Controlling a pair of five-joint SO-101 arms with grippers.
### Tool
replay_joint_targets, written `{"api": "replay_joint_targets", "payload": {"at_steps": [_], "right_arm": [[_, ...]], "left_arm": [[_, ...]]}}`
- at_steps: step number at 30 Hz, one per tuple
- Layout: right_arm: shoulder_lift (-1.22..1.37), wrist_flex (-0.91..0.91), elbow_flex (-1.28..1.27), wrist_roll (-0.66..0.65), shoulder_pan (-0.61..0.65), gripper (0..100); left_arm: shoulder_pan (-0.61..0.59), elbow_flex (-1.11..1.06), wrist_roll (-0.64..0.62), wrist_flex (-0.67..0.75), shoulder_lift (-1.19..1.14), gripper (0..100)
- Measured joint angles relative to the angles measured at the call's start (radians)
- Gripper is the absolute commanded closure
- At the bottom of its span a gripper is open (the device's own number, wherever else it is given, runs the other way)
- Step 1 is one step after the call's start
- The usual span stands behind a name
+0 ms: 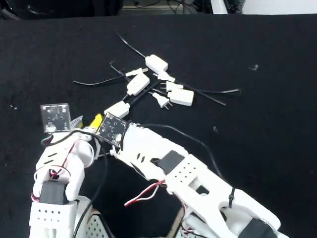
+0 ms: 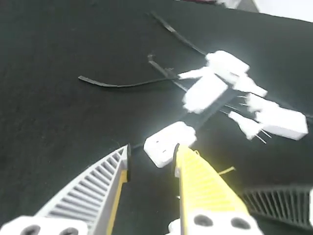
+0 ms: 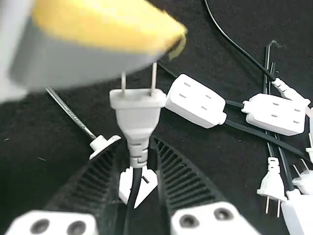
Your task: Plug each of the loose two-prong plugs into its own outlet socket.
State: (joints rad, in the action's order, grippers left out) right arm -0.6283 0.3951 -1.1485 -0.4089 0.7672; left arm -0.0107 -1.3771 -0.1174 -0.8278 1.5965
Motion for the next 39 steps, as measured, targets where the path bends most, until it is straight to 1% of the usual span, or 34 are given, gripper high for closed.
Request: {"api": "replay_joint_targets", "payload": {"at_steps": [4,6,12,15,22,32,39], "right_arm": [[0.000,0.002,0.000,-0.003,-0.002,98.8],[0.000,0.015,0.000,-0.003,-0.002,98.8],[0.000,0.060,0.000,-0.003,0.005,98.8],[0.000,0.060,0.000,-0.003,0.005,98.8],[0.000,0.068,0.005,-0.003,0.005,98.8],[0.000,0.233,0.138,-0.003,0.005,98.8],[0.000,0.242,0.173,-0.003,0.005,98.8]], "left_arm": [[0.046,0.005,0.083,-0.011,0.002,83],[0.051,0.002,0.106,-0.003,0.005,83],[0.035,-0.121,0.155,0.117,-0.002,83],[0.008,-0.147,0.155,0.141,-0.002,83],[-0.002,-0.149,0.161,0.146,-0.002,83],[-0.006,-0.169,0.161,0.146,0.000,83],[-0.009,-0.169,0.161,0.146,0.002,83]]}}
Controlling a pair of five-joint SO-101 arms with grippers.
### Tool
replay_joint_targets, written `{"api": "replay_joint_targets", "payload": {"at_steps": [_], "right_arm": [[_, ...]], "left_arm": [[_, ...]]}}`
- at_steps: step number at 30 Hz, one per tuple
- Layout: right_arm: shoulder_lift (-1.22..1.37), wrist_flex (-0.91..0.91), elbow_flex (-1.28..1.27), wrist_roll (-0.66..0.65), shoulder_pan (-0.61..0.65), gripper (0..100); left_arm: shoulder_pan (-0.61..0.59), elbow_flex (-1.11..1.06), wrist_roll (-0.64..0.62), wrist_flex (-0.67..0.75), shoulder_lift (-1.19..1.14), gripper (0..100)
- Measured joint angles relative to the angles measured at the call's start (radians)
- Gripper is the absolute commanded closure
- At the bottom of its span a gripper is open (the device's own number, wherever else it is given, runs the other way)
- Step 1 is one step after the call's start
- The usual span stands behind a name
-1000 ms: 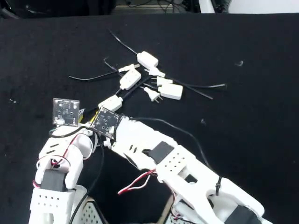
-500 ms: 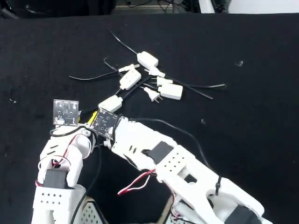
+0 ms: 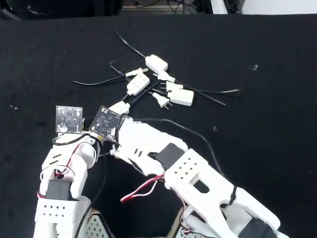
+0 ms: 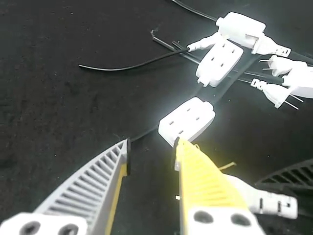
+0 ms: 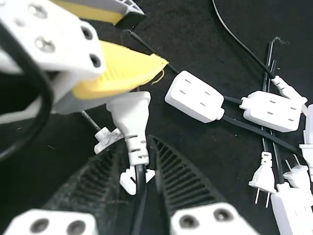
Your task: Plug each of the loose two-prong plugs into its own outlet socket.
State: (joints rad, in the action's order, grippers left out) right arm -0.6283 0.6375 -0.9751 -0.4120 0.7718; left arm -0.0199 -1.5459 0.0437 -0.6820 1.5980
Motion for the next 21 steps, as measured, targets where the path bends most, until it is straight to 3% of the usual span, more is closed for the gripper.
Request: {"api": "replay_joint_targets", "payload": {"at_steps": [21], "right_arm": [[0.000,0.044,0.028,0.115,0.005,98.8]], "left_arm": [[0.002,0.000,0.000,-0.015,0.000,83]]}}
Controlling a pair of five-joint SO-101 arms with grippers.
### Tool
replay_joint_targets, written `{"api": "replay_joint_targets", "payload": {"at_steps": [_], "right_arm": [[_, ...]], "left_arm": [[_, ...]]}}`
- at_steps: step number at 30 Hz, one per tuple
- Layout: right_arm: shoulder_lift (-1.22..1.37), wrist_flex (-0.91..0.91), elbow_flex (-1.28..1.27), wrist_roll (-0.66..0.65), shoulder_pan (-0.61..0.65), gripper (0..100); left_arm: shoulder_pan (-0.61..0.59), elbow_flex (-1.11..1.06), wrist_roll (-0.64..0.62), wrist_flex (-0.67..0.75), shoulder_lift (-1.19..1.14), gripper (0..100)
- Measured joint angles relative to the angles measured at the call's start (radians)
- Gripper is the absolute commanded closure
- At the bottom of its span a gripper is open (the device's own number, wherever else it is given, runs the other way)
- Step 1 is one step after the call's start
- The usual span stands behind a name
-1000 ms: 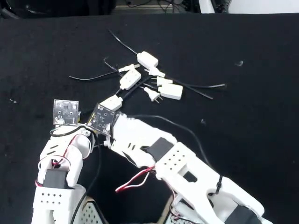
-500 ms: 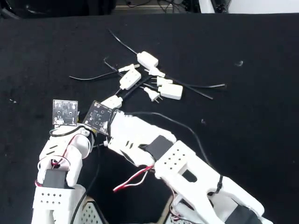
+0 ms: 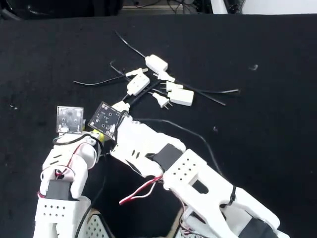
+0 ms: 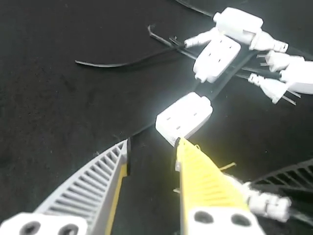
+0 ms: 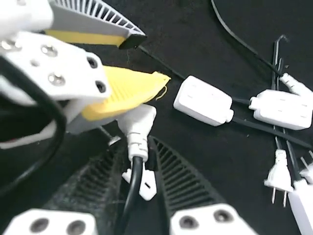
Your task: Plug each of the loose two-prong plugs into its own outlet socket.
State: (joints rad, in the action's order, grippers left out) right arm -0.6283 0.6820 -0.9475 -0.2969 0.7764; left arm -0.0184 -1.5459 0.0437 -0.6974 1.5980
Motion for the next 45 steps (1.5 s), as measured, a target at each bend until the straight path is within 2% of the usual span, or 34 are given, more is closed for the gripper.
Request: {"api": "replay_joint_targets", "payload": {"at_steps": [8,13,17,24,27,32,37,40,45], "right_arm": [[-0.061,0.100,-0.041,-0.081,-0.184,98.8],[-0.201,0.150,-0.172,-0.176,-0.325,98.8],[-0.290,0.155,-0.301,-0.229,-0.376,98.6],[-0.305,0.155,-0.325,-0.207,-0.384,98.8],[-0.305,0.186,-0.250,-0.176,-0.381,98.8],[-0.305,0.319,-0.109,-0.176,-0.203,98.8],[-0.305,0.325,-0.081,-0.183,-0.083,98.8],[-0.305,0.338,-0.107,-0.247,-0.120,98.8],[-0.305,0.322,-0.215,-0.273,-0.292,98.7]], "left_arm": [[0.000,0.000,0.002,0.000,-0.002,83],[0.000,0.000,0.003,0.000,-0.002,83],[0.000,0.000,0.003,0.000,-0.002,83],[0.000,0.000,0.003,0.000,-0.002,83],[0.000,0.000,0.003,0.000,-0.002,83],[0.000,0.000,0.003,0.000,-0.002,83],[0.000,0.000,0.003,0.000,-0.002,83],[0.000,0.000,0.003,0.000,-0.002,83],[0.000,0.000,0.003,0.000,-0.002,83]]}}
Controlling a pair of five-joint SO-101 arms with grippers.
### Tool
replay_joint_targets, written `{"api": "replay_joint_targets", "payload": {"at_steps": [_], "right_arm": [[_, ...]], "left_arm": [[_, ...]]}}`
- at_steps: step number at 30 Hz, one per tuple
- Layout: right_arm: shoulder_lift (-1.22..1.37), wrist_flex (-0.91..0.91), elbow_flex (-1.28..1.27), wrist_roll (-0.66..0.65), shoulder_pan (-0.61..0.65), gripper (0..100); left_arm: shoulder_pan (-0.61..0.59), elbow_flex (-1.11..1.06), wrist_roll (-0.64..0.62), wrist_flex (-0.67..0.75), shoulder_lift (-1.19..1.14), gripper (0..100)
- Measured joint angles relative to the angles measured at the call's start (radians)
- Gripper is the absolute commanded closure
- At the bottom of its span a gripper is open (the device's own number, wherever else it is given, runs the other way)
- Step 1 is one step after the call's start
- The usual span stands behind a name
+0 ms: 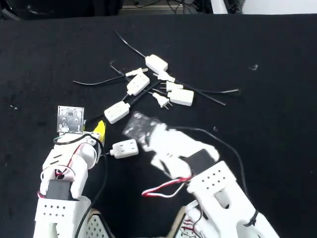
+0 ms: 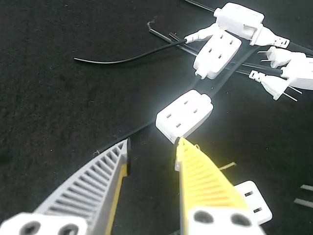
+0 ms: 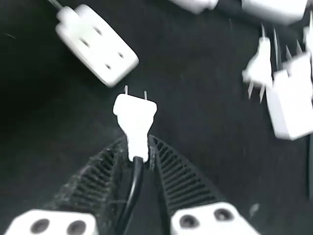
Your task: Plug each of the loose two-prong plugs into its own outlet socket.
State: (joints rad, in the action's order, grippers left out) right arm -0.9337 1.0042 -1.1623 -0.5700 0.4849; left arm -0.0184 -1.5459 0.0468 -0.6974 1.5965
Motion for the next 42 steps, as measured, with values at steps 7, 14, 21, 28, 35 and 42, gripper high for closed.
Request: {"api": "replay_joint_targets", "payload": {"at_steps": [7,14,21,28,35,42], "right_arm": [[0.000,-0.023,-0.075,-0.002,-0.127,98.7],[0.000,-0.021,-0.043,0.060,-0.256,98.8],[0.000,-0.110,-0.124,0.066,-0.215,92.0],[0.000,-0.040,-0.158,0.066,-0.209,86.4],[0.068,0.066,-0.032,0.066,-0.209,86.8],[0.442,0.087,0.193,0.069,-0.209,87.1]], "left_arm": [[0.000,-0.005,0.000,0.000,0.000,83],[0.000,-0.014,0.000,0.000,0.000,83],[0.000,-0.031,0.000,0.000,0.000,83],[0.000,-0.034,0.000,0.000,0.000,83],[0.000,-0.034,0.000,0.000,0.000,83],[0.000,-0.034,0.000,0.000,0.000,83]]}}
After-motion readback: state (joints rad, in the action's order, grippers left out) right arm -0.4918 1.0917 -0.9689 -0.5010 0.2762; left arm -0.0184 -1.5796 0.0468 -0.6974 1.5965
